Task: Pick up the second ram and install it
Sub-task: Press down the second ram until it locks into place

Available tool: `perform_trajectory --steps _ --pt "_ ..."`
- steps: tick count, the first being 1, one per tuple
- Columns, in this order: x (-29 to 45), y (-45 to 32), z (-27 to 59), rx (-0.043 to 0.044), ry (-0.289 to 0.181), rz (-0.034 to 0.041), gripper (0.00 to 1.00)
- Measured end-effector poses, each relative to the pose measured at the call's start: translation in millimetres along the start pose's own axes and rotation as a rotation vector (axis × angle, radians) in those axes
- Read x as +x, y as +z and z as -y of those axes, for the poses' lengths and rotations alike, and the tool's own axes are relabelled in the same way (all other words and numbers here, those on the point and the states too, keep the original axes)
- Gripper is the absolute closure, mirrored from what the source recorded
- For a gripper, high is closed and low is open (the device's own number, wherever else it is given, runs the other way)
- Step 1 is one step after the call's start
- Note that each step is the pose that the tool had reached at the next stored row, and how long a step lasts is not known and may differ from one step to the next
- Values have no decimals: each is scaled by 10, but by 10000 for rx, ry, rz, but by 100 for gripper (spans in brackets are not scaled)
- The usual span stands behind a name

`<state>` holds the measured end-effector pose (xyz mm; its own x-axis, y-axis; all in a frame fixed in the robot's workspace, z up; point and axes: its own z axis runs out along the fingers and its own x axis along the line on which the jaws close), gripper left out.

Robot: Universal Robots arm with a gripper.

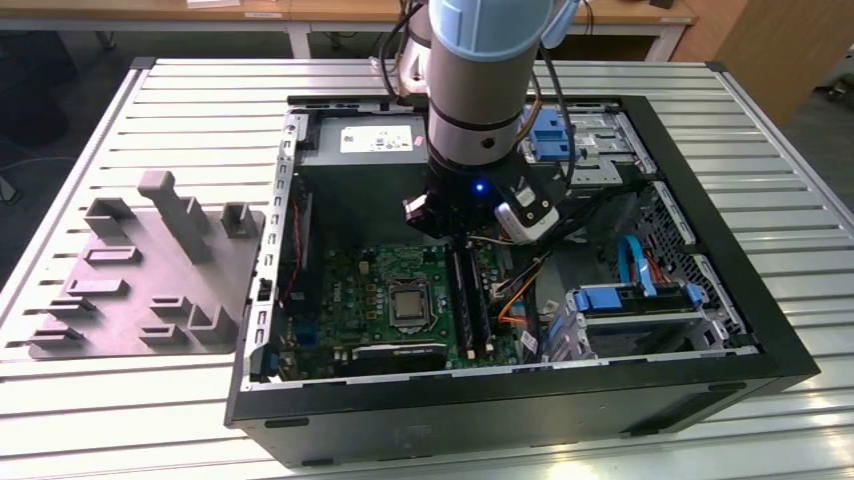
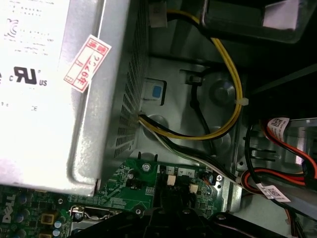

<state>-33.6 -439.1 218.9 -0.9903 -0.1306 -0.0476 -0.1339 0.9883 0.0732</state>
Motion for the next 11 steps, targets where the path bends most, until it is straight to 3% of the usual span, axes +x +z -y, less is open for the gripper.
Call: perform_trajectory --steps 11 --pt "2 21 2 3 0 -2 90"
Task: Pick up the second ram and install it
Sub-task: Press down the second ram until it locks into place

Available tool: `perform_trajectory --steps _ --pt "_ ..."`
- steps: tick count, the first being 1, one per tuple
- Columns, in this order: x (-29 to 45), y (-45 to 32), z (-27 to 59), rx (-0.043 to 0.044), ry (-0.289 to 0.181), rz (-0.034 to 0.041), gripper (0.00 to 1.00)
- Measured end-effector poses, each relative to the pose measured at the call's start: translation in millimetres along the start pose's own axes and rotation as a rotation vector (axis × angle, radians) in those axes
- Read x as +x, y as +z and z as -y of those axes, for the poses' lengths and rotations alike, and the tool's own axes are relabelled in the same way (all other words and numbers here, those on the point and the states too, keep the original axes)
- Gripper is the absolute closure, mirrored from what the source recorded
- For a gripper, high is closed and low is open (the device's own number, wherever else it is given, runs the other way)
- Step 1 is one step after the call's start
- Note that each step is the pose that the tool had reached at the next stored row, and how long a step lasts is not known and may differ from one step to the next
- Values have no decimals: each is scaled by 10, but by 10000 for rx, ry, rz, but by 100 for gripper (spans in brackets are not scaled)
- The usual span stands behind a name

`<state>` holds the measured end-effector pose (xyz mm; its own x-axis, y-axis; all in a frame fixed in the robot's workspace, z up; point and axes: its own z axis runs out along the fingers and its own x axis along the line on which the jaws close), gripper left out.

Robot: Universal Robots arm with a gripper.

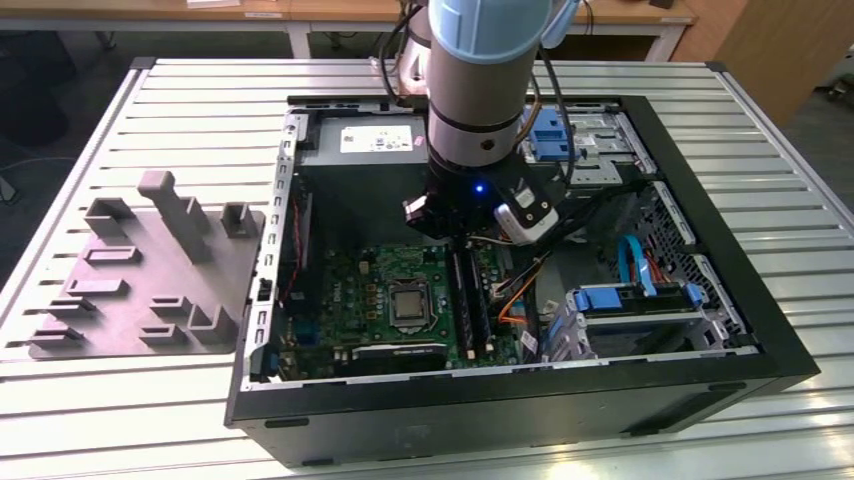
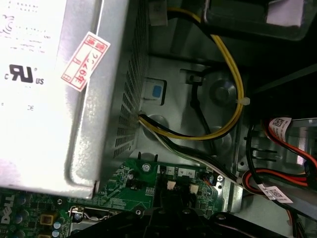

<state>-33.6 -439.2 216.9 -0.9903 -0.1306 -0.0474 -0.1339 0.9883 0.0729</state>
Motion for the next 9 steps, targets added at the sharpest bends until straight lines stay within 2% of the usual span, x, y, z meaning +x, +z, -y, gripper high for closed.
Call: perform_trajectory --steps 5,9 --pt "-2 -16 -3 -16 1 10 90" --pt "-6 -123 -10 -5 0 3 90"
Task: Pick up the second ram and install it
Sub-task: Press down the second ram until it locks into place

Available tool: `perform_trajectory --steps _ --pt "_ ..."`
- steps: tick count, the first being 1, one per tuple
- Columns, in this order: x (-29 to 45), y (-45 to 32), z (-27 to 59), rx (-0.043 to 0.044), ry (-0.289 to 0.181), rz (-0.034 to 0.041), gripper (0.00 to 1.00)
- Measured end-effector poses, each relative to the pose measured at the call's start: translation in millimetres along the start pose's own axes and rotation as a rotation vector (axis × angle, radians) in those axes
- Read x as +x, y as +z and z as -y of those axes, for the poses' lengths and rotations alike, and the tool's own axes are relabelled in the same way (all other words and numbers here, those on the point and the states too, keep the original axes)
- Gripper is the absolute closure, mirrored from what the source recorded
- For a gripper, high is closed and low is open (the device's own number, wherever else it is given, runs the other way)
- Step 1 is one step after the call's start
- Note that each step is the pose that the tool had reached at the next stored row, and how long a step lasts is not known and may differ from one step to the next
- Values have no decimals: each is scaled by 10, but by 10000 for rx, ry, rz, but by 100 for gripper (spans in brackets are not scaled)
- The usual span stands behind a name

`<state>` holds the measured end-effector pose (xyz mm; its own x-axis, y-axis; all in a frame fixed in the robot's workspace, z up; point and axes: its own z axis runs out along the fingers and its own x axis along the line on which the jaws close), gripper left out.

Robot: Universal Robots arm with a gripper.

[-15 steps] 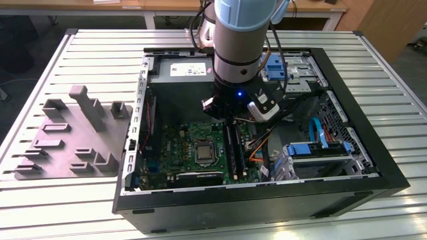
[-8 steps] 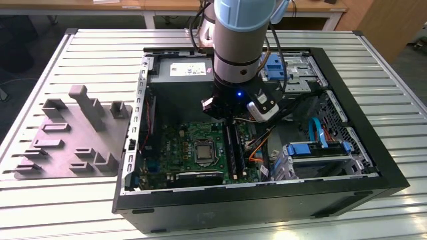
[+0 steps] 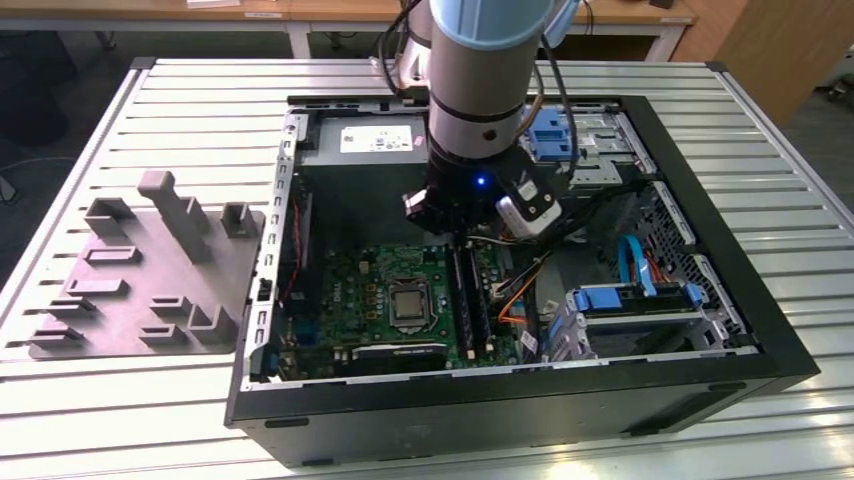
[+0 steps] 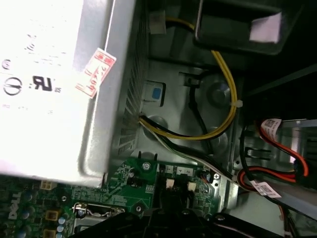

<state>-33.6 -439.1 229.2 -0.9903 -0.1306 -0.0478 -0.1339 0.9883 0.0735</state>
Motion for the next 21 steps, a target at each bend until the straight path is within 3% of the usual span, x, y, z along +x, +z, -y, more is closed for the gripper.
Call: perform_trajectory --steps 4,10,21 --pt "-4 -84 -6 3 0 -1 90" --pt "-2 -86 8 7 -1 -3 90" --pt "26 -102 217 149 -5 -28 90"
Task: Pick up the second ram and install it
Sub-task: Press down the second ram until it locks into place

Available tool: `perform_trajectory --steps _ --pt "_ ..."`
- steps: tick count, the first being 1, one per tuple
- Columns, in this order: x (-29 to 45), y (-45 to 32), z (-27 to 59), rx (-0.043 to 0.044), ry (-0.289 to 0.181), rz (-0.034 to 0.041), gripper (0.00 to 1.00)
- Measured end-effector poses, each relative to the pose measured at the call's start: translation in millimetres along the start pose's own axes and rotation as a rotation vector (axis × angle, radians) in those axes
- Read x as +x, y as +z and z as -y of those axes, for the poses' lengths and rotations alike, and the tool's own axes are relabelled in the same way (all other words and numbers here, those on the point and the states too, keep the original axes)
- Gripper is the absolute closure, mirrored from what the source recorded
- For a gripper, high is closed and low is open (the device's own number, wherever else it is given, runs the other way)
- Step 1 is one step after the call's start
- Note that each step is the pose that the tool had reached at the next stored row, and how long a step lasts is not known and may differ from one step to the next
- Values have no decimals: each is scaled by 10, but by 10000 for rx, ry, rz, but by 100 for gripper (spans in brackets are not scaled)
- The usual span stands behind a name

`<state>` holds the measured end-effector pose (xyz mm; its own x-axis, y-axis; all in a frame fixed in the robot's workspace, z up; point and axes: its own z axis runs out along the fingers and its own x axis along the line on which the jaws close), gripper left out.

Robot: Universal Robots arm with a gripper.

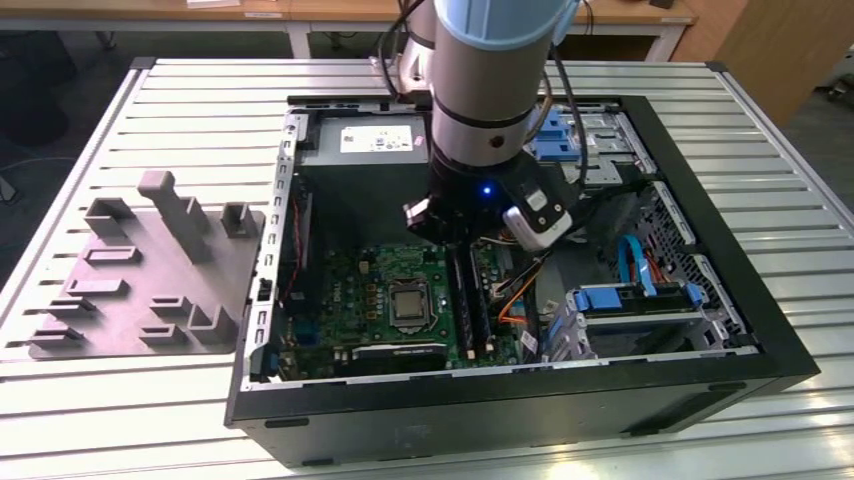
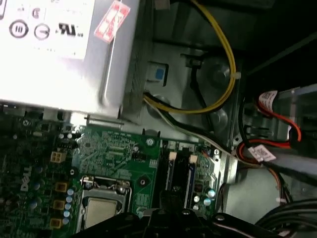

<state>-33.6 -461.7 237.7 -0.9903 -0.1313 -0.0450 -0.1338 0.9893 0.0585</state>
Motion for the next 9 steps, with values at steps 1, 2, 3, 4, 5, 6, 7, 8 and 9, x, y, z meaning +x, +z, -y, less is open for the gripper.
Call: perform_trajectory --steps 1,2,3,4,5,6,7,8,9 --pt "4 -2 26 6 0 -1 90" --pt "8 -4 56 13 0 -4 90" --pt "11 -6 86 15 0 -5 90" --pt "16 -8 116 15 0 -5 90" --pt "20 -10 148 15 0 -7 90" --pt "24 -12 180 16 0 -9 90" --pt "28 -14 211 16 0 -11 90" --pt "33 -16 244 16 0 -14 90" --pt "37 -18 277 15 0 -18 90"
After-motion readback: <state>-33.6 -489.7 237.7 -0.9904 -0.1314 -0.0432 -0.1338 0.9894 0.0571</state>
